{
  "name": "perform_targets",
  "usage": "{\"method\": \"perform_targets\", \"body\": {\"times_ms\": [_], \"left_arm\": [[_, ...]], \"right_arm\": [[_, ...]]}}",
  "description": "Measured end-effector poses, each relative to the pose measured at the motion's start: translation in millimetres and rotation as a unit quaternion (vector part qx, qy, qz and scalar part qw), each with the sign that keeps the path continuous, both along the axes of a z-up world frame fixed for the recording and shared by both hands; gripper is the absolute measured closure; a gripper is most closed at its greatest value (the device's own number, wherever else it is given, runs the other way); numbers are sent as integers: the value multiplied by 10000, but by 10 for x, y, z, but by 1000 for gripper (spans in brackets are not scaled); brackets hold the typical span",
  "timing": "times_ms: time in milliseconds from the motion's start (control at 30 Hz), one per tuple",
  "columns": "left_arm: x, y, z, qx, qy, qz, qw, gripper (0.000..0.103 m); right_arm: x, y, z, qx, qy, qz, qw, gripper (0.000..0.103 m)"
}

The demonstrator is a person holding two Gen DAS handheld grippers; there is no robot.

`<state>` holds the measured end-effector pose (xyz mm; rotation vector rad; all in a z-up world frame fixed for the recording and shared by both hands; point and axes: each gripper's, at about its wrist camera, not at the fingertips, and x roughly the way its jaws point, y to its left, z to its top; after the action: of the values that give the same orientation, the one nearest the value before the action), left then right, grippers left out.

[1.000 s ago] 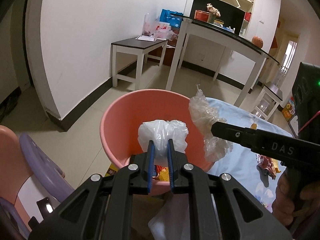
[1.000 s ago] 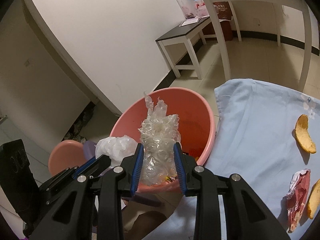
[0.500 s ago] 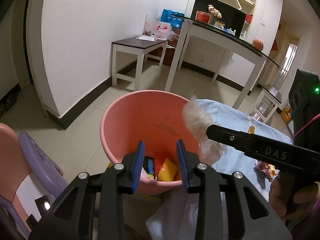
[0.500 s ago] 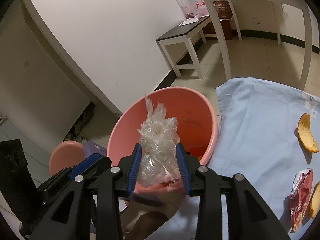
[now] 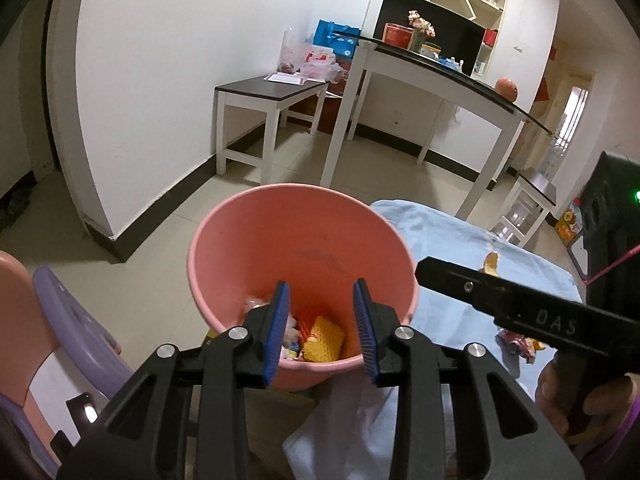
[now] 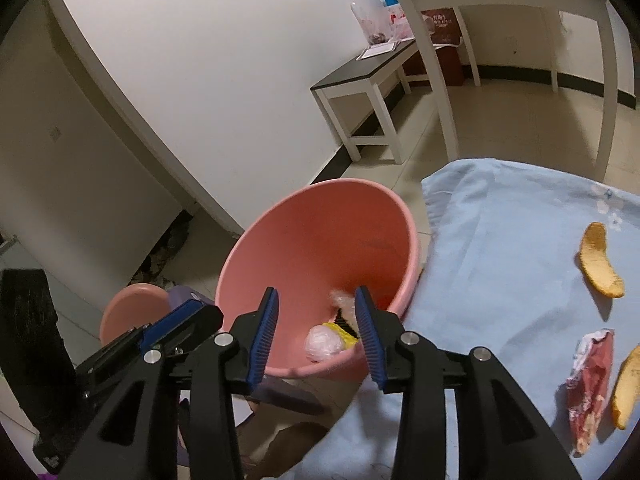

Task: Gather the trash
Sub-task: 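Move both open grippers back to the trash on the table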

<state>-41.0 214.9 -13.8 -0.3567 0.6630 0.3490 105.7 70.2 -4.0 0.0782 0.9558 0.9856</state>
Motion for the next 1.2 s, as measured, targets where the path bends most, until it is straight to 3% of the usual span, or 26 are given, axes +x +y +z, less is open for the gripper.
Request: {"method": "perform_targets", "body": {"times_ms": [367,700,1200], "left_arm": [[142,-219,-14,-372,-4,-264,9990,70],[312,-658,-6,-163,70,-786,9967,70],[740,-1419,-163,-403,400,-1706,9837,70]], "right_arm": [[-4,-575,76,-134,-314,-423,9985,64],[23,-1459,131,-233,-628,-1170,9909,64],[235,-2441,-106,-368,-521,-2074,9762,64]]}}
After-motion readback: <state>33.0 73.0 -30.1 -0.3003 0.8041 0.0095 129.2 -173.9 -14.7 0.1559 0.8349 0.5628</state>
